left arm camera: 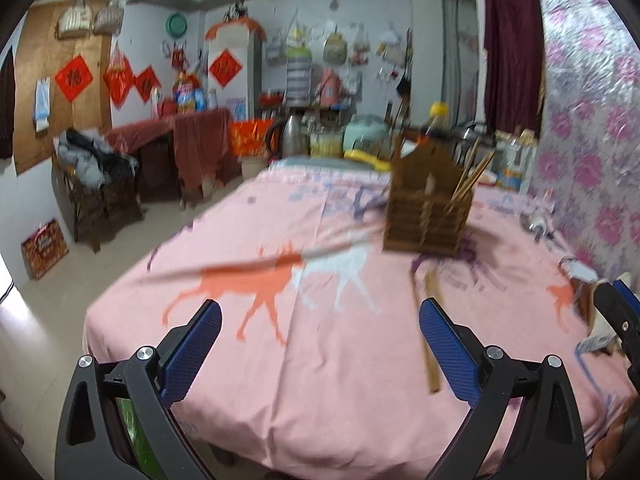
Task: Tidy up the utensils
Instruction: 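Move both open tools back down to the remaining chopsticks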
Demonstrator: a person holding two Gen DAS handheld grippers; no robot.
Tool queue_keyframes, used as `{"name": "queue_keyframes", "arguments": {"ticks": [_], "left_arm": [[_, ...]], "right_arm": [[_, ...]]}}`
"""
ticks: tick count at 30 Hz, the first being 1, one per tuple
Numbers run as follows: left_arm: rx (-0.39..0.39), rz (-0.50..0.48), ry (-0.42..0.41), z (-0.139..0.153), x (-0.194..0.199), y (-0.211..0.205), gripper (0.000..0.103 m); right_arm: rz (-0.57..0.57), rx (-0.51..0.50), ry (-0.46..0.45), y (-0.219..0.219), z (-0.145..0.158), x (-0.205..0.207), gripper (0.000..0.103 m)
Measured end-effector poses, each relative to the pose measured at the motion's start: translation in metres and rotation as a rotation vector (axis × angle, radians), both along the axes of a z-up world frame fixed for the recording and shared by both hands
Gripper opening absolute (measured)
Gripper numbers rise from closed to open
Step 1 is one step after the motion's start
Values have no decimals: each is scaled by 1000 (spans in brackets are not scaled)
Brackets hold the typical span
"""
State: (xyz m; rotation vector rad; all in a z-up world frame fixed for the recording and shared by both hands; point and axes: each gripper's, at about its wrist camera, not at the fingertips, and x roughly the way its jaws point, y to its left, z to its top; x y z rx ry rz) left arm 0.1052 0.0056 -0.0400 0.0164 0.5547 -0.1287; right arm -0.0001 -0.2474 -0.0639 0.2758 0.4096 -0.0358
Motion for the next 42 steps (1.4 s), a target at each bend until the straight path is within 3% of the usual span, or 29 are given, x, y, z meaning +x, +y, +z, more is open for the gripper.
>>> {"name": "queue_keyframes", "arguments": {"ticks": [7, 18, 25, 30, 33, 42], "left_arm": [[3, 14, 123, -45, 24, 8, 97], [34, -34, 237, -91, 39, -4, 97], [24, -32, 270, -102, 48, 0, 97], [23, -63, 269, -103, 45, -5, 97], [33, -108, 264, -103, 40, -16, 97], [99, -289, 262, -111, 29, -66, 97]], "right_arm": [[56, -39, 181, 12, -56, 26, 69], [136, -112, 339, 35, -100, 47, 69], [137, -166, 377, 47, -112, 63, 67], [-18, -68, 396, 5, -114, 63, 58], [0, 3, 370, -4, -113, 59, 58], [-15, 67, 343, -17, -112, 55, 59]]}}
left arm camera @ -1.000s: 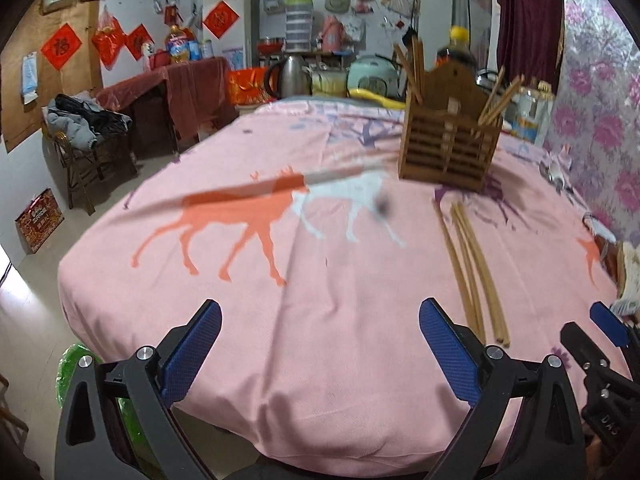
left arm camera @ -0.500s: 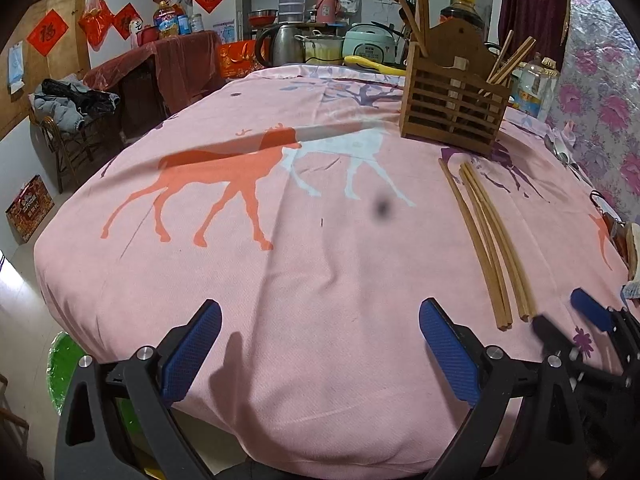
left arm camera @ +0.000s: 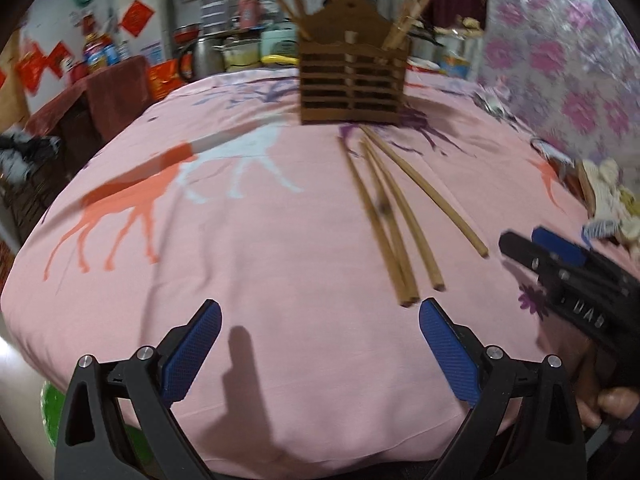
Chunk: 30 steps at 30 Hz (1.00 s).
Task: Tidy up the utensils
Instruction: 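Move both open tools back down to the remaining chopsticks, then close the left tool on a chopstick while the right tool grasps another chopstick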
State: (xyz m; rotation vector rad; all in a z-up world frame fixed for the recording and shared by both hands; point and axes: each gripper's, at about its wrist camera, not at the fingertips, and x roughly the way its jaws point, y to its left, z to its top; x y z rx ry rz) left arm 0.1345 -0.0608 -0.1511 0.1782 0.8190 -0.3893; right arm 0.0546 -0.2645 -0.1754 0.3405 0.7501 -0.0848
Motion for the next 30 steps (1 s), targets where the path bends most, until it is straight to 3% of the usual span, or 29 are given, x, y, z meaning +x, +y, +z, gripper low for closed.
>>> {"name": "queue_keyframes", "arguments": {"ticks": [5, 8, 13, 17, 22, 25, 27, 29, 30], "left_arm": [[42, 2, 11, -11, 13, -6, 98], [75, 69, -14, -8, 28, 5, 98], [46, 157, 5, -3, 45, 34, 98], [11, 117, 20, -3, 40, 27, 98], [37, 53, 1, -9, 31, 2, 97], [27, 47, -6, -11, 33, -1, 89], [21, 52, -10, -10, 36, -1, 75], [9, 52, -10, -9, 41, -1, 53], [-1, 53, -7, -8, 43, 0, 48]], "right_arm": [[-15, 16, -3, -7, 1, 2, 59], [-20, 21, -5, -9, 0, 2, 60], [-18, 26, -10, -9, 0, 2, 59], [-17, 21, -9, -8, 0, 2, 59], [-10, 17, -10, -7, 0, 2, 59], [-3, 15, -15, -5, 1, 2, 59], [4, 15, -19, -4, 1, 1, 59], [17, 15, -27, -1, 2, 1, 59], [30, 13, -34, 2, 4, 1, 59]]}}
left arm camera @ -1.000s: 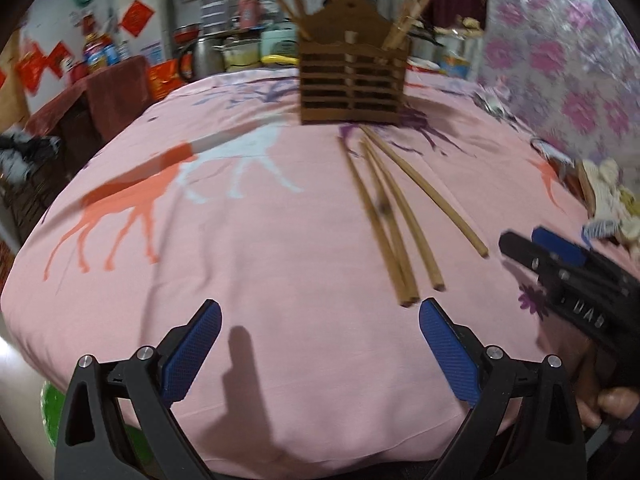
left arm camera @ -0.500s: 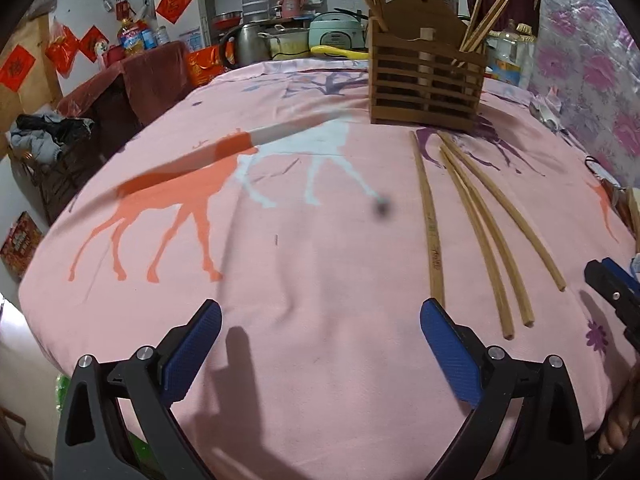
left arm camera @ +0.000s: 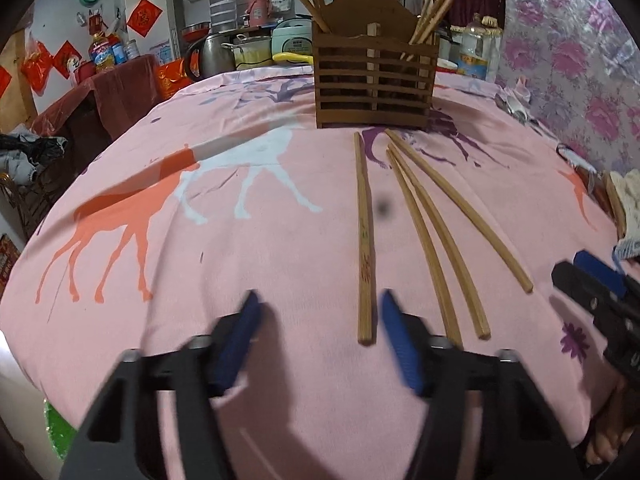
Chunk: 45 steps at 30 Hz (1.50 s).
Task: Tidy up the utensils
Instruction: 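Close the left tool on a chopstick while the right tool grasps another chopstick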
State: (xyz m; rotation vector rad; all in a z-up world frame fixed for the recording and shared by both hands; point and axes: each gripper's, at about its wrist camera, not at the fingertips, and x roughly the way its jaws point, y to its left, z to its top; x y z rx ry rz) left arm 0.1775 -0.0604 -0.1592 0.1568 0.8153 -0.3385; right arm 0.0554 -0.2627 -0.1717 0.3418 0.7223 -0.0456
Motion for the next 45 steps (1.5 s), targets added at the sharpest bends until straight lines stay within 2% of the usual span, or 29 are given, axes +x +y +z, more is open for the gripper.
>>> {"name": "queue_keyframes", "arguments": {"ticks": [2, 5, 10, 14, 17, 18, 20, 21, 25, 28, 37, 45], "left_arm": [[-6, 5, 2, 1, 2, 2, 35], [-13, 19, 2, 2, 3, 10, 26], [-29, 57, 5, 2, 4, 24, 29], [-28, 61, -7, 1, 4, 22, 37], [-16, 55, -31, -1, 1, 17, 36], [-16, 53, -37, -1, 0, 16, 33], [-27, 21, -35, -1, -2, 14, 11], [-31, 8, -31, 0, -4, 12, 11], [-44, -17, -18, 4, -9, 10, 7], [-46, -19, -37, 17, -13, 11, 6], [-67, -9, -148, 77, -22, 16, 6], [-124, -12, -199, 130, -30, 23, 6]], "right_arm": [[29, -17, -15, 8, 3, 0, 57], [72, -25, -23, 19, 7, 2, 49], [115, -43, -4, 30, 6, 13, 38], [114, -49, 41, 32, 0, 22, 30], [106, -61, 81, 34, -8, 28, 23], [106, -73, 84, 35, -8, 29, 19], [105, -80, 84, 37, -9, 29, 11], [110, -75, 79, 36, -9, 29, 7], [110, -57, 71, 34, -8, 26, 7], [103, -49, 48, 31, -1, 21, 6], [52, -74, -119, 15, 57, 2, 6], [32, -76, -270, 4, 115, -17, 6]]}}
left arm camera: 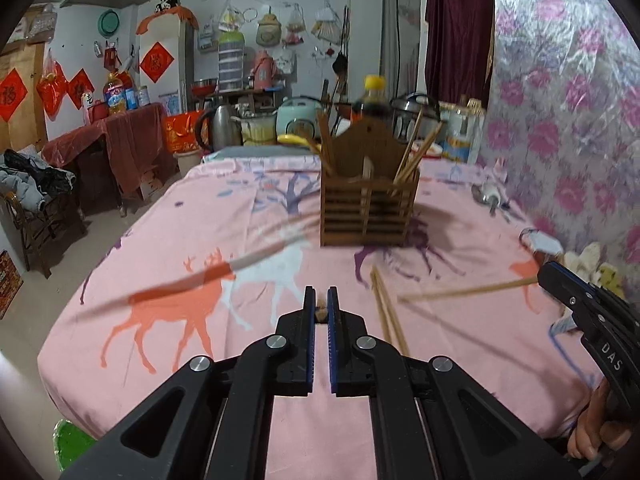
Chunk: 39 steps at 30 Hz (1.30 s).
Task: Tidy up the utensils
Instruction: 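Close the left tool on a chopstick while the right tool grasps another chopstick, then carry the left tool's chopstick into the wooden holder while the right tool drops its chopstick in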
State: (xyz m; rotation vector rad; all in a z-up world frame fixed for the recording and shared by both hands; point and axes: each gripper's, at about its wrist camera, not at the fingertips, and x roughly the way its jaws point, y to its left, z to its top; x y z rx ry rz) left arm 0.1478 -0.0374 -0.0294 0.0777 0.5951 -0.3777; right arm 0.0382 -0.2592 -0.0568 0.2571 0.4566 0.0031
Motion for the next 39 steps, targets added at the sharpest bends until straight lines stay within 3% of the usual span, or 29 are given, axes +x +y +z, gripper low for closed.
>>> {"name": "queue_keyframes", "arguments": {"ticks": [9, 19, 29, 39], "left_arm": [[-52, -32, 1, 34, -11, 5, 6], [-52, -78, -6, 59, 5, -8, 6], [-71, -87, -40, 89, 40, -21, 6], [-114, -100, -107, 148, 96, -48, 6]], "right_arm": [[11, 1, -78, -2, 33, -17, 6], [21, 9, -104, -7, 50, -4, 6], [19, 6, -155, -18, 79, 27, 6], [33, 3, -249, -38, 133, 88, 6]]}}
